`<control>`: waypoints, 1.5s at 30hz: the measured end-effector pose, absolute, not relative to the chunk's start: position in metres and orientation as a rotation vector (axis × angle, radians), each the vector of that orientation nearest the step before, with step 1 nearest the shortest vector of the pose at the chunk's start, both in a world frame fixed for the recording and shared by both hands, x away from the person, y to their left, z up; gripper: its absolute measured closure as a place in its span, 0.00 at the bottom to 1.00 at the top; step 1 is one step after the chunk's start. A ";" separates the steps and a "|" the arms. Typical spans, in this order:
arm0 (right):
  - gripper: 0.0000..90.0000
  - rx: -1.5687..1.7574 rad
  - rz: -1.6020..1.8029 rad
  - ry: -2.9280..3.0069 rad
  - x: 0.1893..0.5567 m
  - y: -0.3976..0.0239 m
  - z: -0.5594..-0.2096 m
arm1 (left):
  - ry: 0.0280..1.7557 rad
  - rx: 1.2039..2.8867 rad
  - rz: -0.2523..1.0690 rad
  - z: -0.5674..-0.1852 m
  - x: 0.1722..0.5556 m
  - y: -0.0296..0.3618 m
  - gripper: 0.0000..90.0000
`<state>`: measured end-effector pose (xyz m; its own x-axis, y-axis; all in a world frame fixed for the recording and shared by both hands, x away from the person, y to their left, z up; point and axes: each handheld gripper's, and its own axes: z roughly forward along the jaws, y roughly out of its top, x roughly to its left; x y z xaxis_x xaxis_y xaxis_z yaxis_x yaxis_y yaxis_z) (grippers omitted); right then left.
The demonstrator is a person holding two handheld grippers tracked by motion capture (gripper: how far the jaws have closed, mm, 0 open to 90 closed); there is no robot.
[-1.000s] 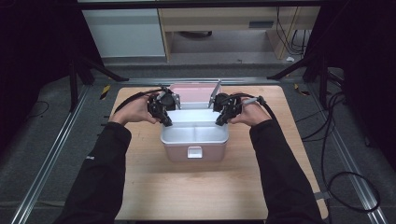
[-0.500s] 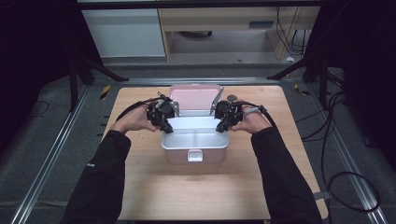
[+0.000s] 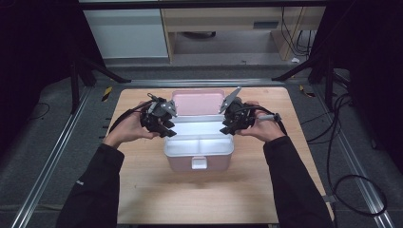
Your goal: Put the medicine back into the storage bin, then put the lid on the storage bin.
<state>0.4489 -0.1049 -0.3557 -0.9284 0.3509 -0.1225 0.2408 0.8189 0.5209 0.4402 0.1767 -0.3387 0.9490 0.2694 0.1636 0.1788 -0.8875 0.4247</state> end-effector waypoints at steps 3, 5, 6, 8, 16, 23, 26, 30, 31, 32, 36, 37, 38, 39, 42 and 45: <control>0.65 0.512 0.813 2.731 0.447 -0.113 -0.349 | 0.385 2.599 0.336 -0.333 0.433 0.188 0.63; 0.65 0.554 0.825 2.686 0.446 -0.119 -0.345 | 0.446 2.540 0.345 -0.334 0.430 0.195 0.59; 0.62 0.580 0.830 2.667 0.446 -0.122 -0.343 | 0.481 2.513 0.360 -0.335 0.429 0.199 0.56; 0.62 0.638 0.867 2.608 0.445 -0.129 -0.341 | 0.565 2.451 0.371 -0.339 0.429 0.207 0.52; 0.51 0.833 0.923 2.486 0.447 -0.154 -0.346 | 0.847 2.256 0.413 -0.351 0.446 0.232 0.48; 0.50 0.920 0.985 2.399 0.461 -0.161 -0.350 | 0.934 2.133 0.472 -0.355 0.463 0.236 0.44; 0.49 0.955 1.044 2.335 0.469 -0.161 -0.352 | 0.979 2.074 0.463 -0.359 0.473 0.237 0.44; 0.49 1.028 1.148 2.248 0.481 -0.161 -0.354 | 1.026 2.053 0.462 -0.363 0.487 0.236 0.44; 0.49 1.042 1.166 2.229 0.485 -0.161 -0.355 | 1.034 2.045 0.468 -0.364 0.490 0.235 0.44; 0.48 1.059 1.172 2.217 0.489 -0.161 -0.357 | 1.042 2.037 0.473 -0.365 0.493 0.234 0.44; 0.46 1.073 1.161 2.197 0.504 -0.157 -0.366 | 1.058 2.008 0.493 -0.367 0.504 0.229 0.44; 0.45 1.085 1.172 2.195 0.507 -0.156 -0.368 | 1.056 1.996 0.501 -0.368 0.506 0.227 0.44; 0.46 1.082 1.182 2.184 0.511 -0.155 -0.369 | 1.058 1.990 0.510 -0.370 0.508 0.226 0.44; 0.45 1.082 1.184 2.183 0.515 -0.154 -0.370 | 1.066 2.000 0.511 -0.371 0.512 0.225 0.44; 0.45 1.101 1.218 2.164 0.525 -0.151 -0.374 | 1.088 2.019 0.509 -0.376 0.521 0.221 0.44; 0.44 1.110 1.221 2.154 0.534 -0.147 -0.381 | 1.102 2.015 0.487 -0.382 0.526 0.216 0.46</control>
